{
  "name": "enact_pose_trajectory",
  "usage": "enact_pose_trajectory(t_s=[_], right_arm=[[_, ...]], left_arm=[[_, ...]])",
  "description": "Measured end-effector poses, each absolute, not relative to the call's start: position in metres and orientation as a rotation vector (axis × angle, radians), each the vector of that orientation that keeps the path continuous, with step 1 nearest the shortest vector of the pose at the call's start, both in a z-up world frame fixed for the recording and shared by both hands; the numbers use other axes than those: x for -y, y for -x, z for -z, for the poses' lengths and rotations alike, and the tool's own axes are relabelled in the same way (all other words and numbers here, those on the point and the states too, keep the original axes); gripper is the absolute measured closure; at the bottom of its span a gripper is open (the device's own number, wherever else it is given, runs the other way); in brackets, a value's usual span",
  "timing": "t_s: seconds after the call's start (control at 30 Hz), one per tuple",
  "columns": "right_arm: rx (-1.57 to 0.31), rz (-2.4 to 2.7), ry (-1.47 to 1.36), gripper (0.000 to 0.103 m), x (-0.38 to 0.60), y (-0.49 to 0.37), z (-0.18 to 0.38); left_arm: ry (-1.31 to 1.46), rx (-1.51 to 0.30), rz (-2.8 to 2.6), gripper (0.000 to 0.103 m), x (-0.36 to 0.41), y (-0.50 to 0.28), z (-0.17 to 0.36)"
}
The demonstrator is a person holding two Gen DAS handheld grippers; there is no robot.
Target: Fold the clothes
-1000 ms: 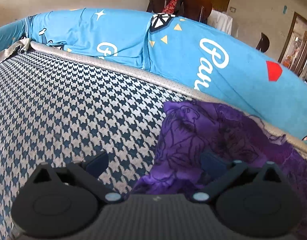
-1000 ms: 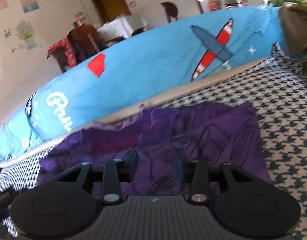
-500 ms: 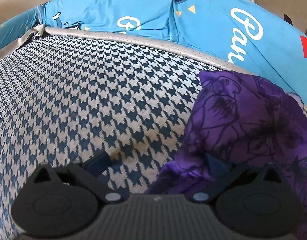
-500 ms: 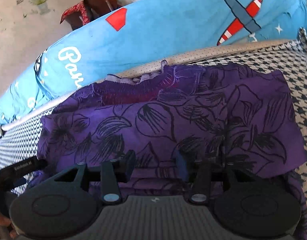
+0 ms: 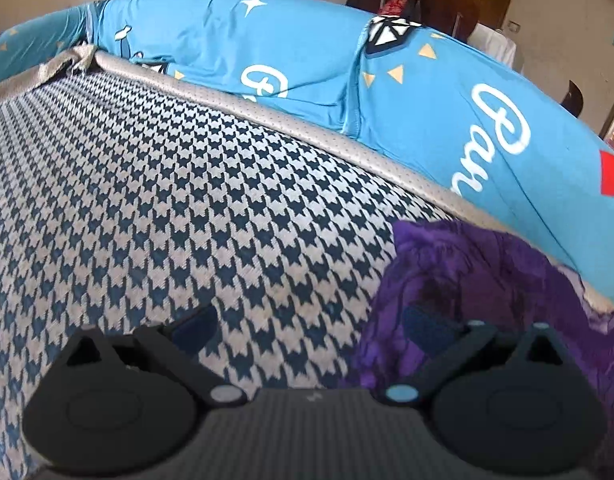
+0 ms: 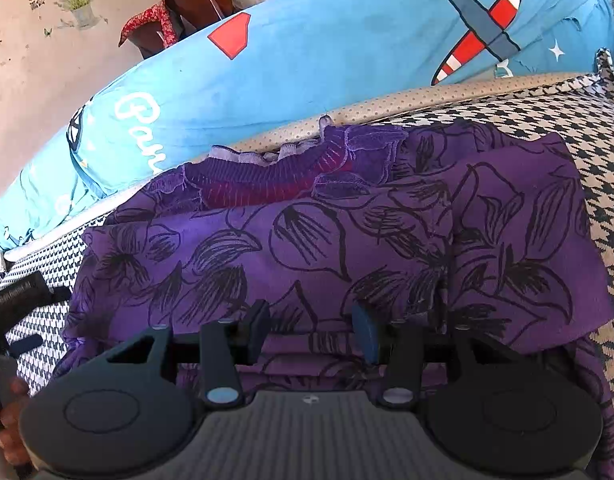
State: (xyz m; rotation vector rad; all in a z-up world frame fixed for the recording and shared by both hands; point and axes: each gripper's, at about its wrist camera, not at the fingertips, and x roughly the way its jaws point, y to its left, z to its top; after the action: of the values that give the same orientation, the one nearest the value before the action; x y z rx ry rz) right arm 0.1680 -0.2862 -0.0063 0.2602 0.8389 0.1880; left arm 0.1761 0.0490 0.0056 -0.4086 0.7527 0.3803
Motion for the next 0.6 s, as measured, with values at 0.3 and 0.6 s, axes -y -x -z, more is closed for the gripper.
enact_pose_trajectory(t_s=[0.3, 0.6], right_arm=[[-0.839, -0.198, -0.227, 0.05, 0.281, -0.168, 0.007], [-0.838, -0.207, -0.207, 0.048, 0.279, -0.168, 0.007]], left_arm=[[0.412, -0.799, -0.394, 0.0, -0.064, -0.208, 0.008], [0.371, -0.823, -0.413, 0.0, -0.072, -0.251, 0.018]])
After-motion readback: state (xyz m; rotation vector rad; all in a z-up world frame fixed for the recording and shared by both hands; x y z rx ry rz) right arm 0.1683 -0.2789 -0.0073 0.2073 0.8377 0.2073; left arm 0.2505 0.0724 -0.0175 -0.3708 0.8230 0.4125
